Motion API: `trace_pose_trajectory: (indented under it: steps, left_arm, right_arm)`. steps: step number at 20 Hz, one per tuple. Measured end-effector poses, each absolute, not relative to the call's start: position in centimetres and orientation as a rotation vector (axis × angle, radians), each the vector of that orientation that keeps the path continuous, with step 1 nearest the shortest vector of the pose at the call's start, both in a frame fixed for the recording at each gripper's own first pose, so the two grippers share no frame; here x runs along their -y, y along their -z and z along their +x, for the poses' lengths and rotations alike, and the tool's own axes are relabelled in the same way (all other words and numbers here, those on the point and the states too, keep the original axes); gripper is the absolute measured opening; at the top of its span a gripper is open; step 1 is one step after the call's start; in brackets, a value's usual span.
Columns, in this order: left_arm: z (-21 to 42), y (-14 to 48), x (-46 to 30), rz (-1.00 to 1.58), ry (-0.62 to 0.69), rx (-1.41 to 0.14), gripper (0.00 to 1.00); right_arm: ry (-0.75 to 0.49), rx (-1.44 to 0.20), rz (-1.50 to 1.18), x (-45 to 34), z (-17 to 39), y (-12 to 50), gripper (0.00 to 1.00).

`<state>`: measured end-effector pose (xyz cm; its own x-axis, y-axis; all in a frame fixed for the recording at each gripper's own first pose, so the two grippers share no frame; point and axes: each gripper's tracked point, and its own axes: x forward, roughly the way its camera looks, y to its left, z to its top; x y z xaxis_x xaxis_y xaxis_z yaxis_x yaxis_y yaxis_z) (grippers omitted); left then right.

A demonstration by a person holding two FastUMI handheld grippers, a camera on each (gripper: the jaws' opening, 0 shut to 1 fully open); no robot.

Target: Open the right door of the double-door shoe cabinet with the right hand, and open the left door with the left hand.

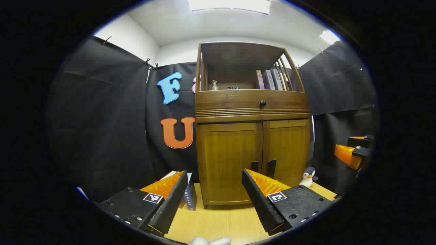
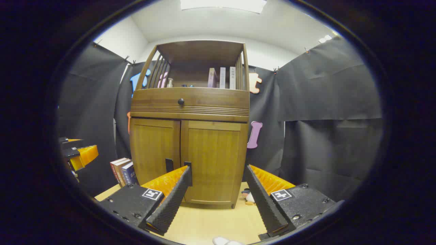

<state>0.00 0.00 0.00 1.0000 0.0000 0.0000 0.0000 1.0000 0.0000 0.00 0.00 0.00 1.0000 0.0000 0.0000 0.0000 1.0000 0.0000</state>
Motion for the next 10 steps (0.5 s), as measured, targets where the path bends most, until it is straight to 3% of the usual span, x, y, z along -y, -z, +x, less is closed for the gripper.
trace_pose_trajectory:
  steps: [1, 6, 7, 9, 10]
  left_arm:
    - [0.1, -0.1, -0.2, 0.003, 0.002, 0.002, 0.95]
    - [0.0, -0.3, -1.1, 0.024, 0.0, 0.005, 0.96]
    - [0.0, -0.3, -1.2, 0.025, 0.004, 0.005, 1.0]
    - [-0.1, -0.2, -1.5, 0.031, 0.006, 0.005, 0.96]
    - [-0.2, -0.2, -1.6, 0.032, 0.009, 0.005, 1.0]
  right_arm:
    - [0.002, -0.002, 0.002, 0.0, -0.1, 0.2, 1.0]
    - [0.003, -0.011, 0.018, -0.6, 0.2, 0.5, 1.0]
    - [0.002, -0.012, 0.022, -0.8, 0.2, 0.7, 1.0]
    - [0.004, -0.016, 0.028, -1.0, 0.1, 1.0, 1.0]
    - [0.004, -0.015, 0.03, -1.1, 0.1, 1.0, 1.0]
